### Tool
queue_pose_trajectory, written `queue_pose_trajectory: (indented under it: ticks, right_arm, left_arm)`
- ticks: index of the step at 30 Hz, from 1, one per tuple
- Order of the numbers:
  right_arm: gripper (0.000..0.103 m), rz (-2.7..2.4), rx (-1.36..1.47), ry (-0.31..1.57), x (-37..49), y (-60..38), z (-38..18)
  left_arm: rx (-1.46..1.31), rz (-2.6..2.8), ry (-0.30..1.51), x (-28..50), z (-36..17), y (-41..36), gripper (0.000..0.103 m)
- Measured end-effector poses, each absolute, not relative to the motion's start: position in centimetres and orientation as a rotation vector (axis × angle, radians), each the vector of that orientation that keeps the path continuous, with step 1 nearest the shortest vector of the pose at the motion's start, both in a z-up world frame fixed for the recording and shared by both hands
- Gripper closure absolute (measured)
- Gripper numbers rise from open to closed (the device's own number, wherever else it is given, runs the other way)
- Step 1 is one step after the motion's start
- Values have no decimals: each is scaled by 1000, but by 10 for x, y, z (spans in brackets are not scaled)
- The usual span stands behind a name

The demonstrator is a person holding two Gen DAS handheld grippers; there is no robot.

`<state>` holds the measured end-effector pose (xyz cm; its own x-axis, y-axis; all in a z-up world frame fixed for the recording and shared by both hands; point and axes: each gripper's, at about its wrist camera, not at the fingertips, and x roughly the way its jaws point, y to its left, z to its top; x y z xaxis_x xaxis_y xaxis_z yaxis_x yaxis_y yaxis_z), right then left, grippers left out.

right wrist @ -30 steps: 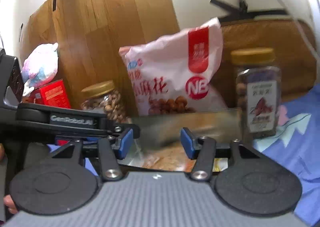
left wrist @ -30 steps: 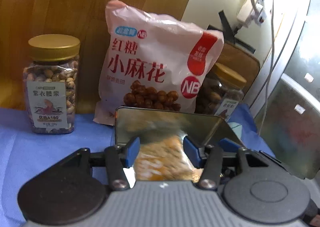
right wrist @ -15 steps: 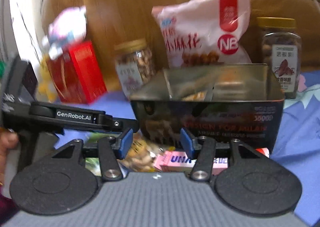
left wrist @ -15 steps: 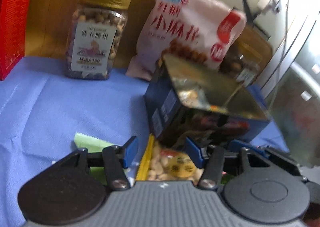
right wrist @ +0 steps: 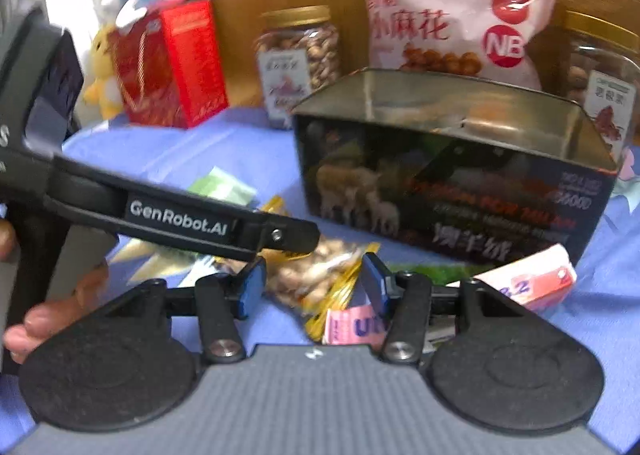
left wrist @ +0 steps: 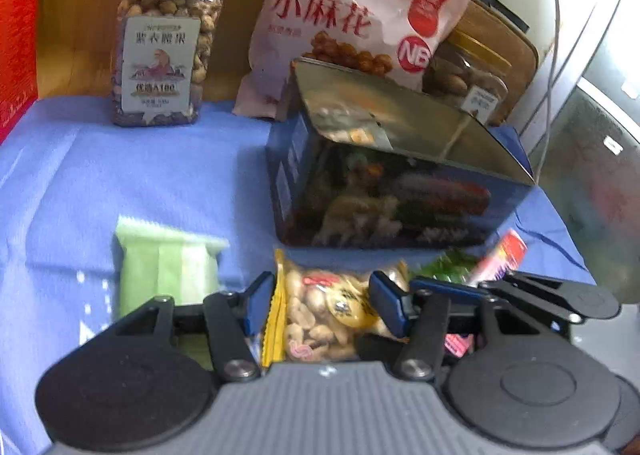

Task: Organize snacks

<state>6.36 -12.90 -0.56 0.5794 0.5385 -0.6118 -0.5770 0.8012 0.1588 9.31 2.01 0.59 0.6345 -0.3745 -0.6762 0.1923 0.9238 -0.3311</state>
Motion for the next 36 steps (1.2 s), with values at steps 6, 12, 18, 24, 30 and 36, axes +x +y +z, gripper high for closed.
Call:
queue_pose_trajectory:
  ticks: [6, 12, 18, 24, 30, 36]
  right_arm:
    - [46, 685, -97, 702, 36, -127, -14]
    - [42, 752, -156, 673, -7, -121, -16]
    - [37, 840, -221, 643, -41, -107, -14]
    - [35, 842, -279, 542, -71, -96, -14]
    - [35, 778, -298, 468, -89, -117, -10]
    - [35, 624, -393, 449, -91, -135, -24]
  left_arm:
    - [-240, -331, 807, 54, 6, 21, 51]
    - [-234, -324, 788, 5, 6, 29, 51]
    - [-223, -291, 766, -40, 8, 42, 50]
    - [-250, -237, 751, -64, 10, 64, 50]
    - [-269, -193, 717, -75, 16, 78, 50]
    - [-222, -215, 726, -75, 12, 63, 49]
